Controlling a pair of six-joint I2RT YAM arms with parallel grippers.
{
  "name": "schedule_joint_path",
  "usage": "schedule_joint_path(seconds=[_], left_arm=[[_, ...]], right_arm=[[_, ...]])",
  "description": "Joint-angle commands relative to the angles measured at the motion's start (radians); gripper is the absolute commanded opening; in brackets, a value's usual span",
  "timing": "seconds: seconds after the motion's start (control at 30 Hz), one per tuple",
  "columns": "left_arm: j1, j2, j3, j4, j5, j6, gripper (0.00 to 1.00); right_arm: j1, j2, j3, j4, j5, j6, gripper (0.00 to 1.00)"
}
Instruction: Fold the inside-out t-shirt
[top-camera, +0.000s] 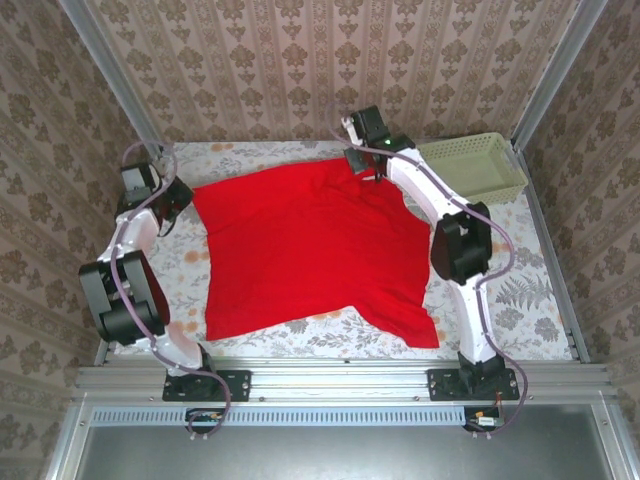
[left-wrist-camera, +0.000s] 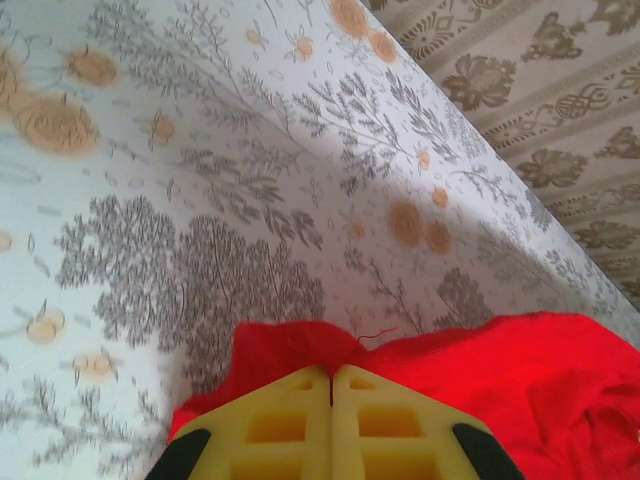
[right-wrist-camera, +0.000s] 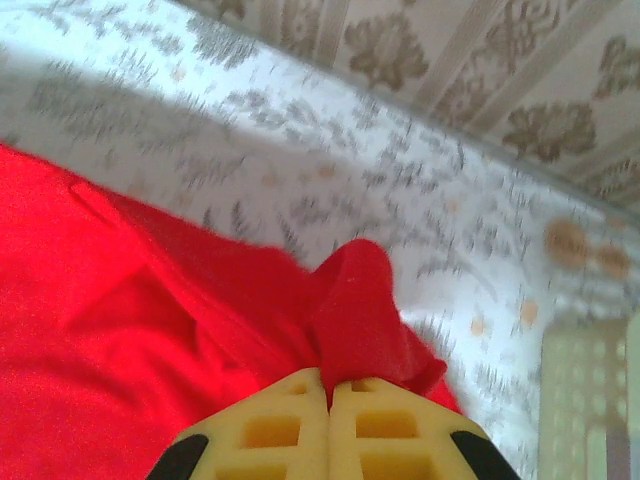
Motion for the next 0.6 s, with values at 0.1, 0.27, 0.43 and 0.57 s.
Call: schedule_joint_path(seconds=[0.1, 0.27, 0.43, 0.57], left_arm=[[0.005, -0.17, -0.217, 0.035, 0.011, -0.053, 0.0], [0.007, -0.304, -0.382, 0.032, -0.026, -0.056, 0.0], [0.008, -0.396, -0.502, -0.002, -0.058, -0.056, 0.02], [0.008, -0.422, -0.577, -0.032, -0.066, -0.072, 0.04]], right_arm=[[-0.008, -0.281, -0.319, 0.096, -0.008, 0.105, 0.0], [-0.009, -0.397, -0.534, 0.104, -0.033, 0.19, 0.0], [-0.008, -0.48, -0.718, 0.122, -0.063, 0.271, 0.0], [-0.004, -0.536, -0.853, 0.147, -0.124, 0.33, 0.01]])
